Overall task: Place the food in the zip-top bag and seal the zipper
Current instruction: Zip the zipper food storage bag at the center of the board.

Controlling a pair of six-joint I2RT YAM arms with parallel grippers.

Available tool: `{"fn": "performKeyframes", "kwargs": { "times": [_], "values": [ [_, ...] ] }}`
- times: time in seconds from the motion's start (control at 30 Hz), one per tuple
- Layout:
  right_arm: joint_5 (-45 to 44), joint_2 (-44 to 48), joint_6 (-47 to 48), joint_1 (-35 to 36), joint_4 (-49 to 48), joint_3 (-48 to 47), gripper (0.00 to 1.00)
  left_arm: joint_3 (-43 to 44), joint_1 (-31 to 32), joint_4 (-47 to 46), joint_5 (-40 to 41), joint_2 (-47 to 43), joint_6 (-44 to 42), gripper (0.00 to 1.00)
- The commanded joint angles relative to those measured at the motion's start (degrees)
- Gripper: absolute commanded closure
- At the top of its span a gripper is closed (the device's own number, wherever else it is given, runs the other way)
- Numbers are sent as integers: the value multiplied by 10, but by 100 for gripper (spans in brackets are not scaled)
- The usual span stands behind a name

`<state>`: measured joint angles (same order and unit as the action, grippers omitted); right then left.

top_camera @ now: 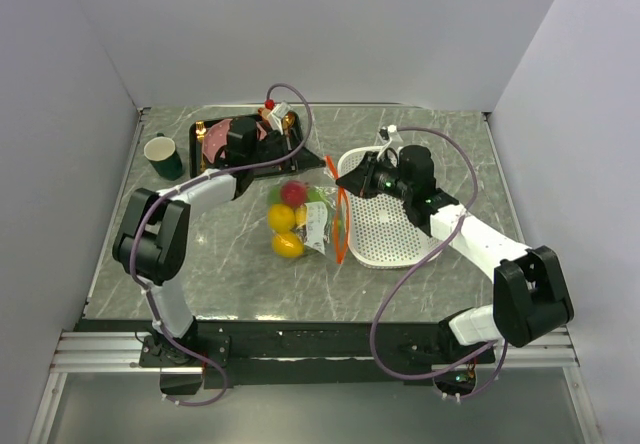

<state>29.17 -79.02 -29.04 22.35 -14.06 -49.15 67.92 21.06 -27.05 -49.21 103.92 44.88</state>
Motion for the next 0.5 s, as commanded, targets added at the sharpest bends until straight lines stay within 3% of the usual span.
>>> {"fn": "performKeyframes", "kwargs": {
  "times": [0.0,0.47],
  "values": [
    [-5,31,14,5,20,12,83,37,-16,13,46,-31,-37,99],
    [-16,38,9,19,29,19,85,48,-16,60,73,-49,-59,99]
  ]
}}
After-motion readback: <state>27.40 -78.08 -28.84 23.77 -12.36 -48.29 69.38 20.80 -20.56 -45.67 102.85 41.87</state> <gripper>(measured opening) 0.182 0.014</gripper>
